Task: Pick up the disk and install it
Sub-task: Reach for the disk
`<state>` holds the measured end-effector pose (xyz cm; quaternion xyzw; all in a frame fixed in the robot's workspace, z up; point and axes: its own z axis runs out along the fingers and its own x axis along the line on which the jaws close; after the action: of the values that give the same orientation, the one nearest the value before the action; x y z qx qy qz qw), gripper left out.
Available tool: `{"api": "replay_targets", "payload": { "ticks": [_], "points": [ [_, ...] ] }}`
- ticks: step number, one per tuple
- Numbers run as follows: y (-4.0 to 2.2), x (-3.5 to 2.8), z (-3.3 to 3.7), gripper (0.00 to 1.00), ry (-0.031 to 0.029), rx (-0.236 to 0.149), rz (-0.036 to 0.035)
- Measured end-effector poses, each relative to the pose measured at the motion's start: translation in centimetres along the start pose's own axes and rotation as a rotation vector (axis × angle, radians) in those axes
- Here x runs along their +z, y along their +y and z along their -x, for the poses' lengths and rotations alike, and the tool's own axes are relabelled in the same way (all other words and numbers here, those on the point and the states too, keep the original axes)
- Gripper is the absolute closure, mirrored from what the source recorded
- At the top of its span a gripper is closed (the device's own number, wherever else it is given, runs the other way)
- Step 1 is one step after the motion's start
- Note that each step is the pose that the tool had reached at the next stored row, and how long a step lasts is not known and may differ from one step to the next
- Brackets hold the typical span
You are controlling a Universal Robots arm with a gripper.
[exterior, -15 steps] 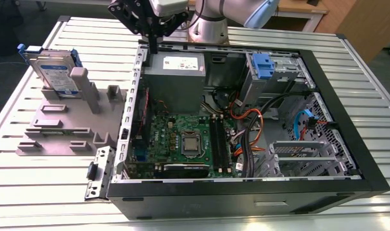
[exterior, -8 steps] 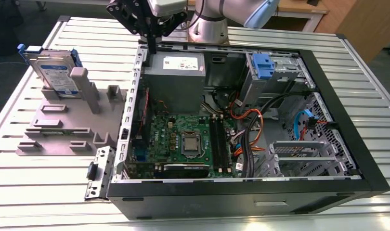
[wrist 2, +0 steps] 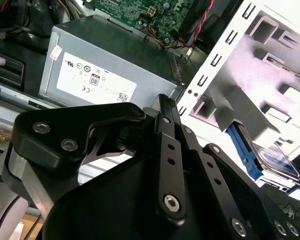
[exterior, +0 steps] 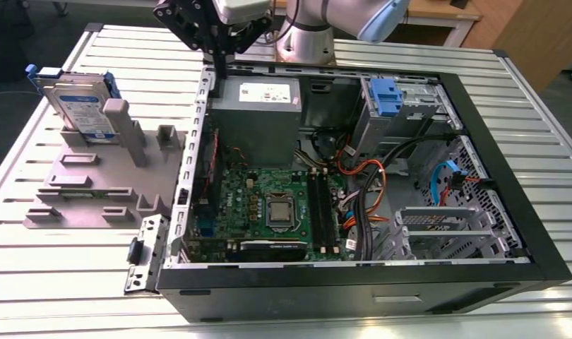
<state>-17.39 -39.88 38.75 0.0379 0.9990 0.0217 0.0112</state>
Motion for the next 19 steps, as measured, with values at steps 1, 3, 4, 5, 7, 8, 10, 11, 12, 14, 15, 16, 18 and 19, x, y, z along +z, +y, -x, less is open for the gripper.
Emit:
{"api": "replay_targets", "payload": {
  "ticks": [1, 3, 4, 5, 7, 8, 10, 11, 12, 14, 15, 16, 18, 19],
  "points": [
    [-0.01, 0.0, -0.08, 0.89, 0.0, 0.0, 0.0],
    [-0.01, 0.02, -0.2, 0.89, 0.0, 0.0, 0.0001],
    [-0.02, 0.02, -0.25, 0.89, 0.0, 0.0, 0.0001],
    [-0.02, 0.03, -0.27, 0.89, 0.0001, 0.0, 0.0],
    [-0.02, 0.04, -0.28, 0.89, 0.0001, 0.0, 0.0],
    [-0.02, 0.04, -0.28, 0.89, 0.0001, 0.0, 0.0],
    [-0.02, 0.05, -0.31, 0.89, 0.0, 0.0, 0.0001],
    [-0.03, 0.05, -0.35, 0.89, -0.0001, 0.0, 0.0002],
    [-0.03, 0.05, -0.39, 0.89, 0.0, 0.0, 0.0001],
    [-0.04, 0.04, -0.49, 0.89, 0.0001, 0.0, 0.0],
    [-0.04, 0.04, -0.54, 0.89, 0.0001, 0.0, 0.0],
    [-0.05, 0.04, -0.6, 0.89, 0.0001, 0.0, 0.0],
    [-0.05, 0.04, -0.71, 0.89, 0.0001, 0.0, 0.0],
    [-0.06, 0.04, -0.75, 0.89, 0.0001, 0.0, 0.0]
  ]
}}
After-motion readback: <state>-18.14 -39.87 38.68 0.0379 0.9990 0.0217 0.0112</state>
